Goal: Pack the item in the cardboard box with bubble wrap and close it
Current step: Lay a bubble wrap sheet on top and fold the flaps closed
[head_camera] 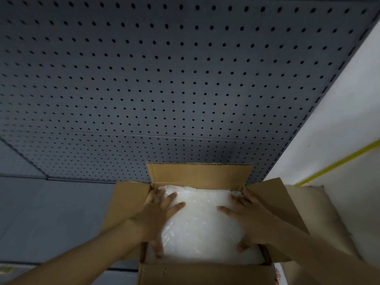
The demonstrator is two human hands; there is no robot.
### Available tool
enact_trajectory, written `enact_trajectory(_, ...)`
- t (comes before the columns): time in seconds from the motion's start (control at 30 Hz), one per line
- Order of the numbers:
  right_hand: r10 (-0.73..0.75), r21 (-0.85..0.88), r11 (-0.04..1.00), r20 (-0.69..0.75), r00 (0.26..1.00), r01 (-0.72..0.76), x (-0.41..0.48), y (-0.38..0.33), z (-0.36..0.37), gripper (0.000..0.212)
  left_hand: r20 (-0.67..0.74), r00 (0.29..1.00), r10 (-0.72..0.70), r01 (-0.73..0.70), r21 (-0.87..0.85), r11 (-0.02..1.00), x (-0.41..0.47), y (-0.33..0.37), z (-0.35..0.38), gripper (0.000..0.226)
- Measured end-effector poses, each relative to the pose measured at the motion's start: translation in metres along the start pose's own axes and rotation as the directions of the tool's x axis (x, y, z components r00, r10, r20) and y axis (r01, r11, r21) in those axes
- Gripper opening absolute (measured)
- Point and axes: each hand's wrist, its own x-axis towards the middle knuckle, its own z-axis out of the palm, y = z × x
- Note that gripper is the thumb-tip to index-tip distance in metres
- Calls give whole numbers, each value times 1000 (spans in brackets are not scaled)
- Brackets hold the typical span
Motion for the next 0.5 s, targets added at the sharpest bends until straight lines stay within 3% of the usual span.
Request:
enact_trajectory(0.3, 14, 30, 999, -11, 1000, -14, -9, -6, -4, 110, 15, 999, -42, 41, 66, 997, -11, 14, -13, 129)
enact_trajectory(0.4, 51, 124, 992, -137, 989, -34, -31, -1, -9, 101, -68, 997, -21, 22, 5, 1000, -24, 8, -20, 122)
enact_trajectory(0.5, 161, 269, 960, -297, 941, -79, -49, 6, -4, 98, -252, 963, -92, 57, -143, 988, -43, -10, -14, 105)
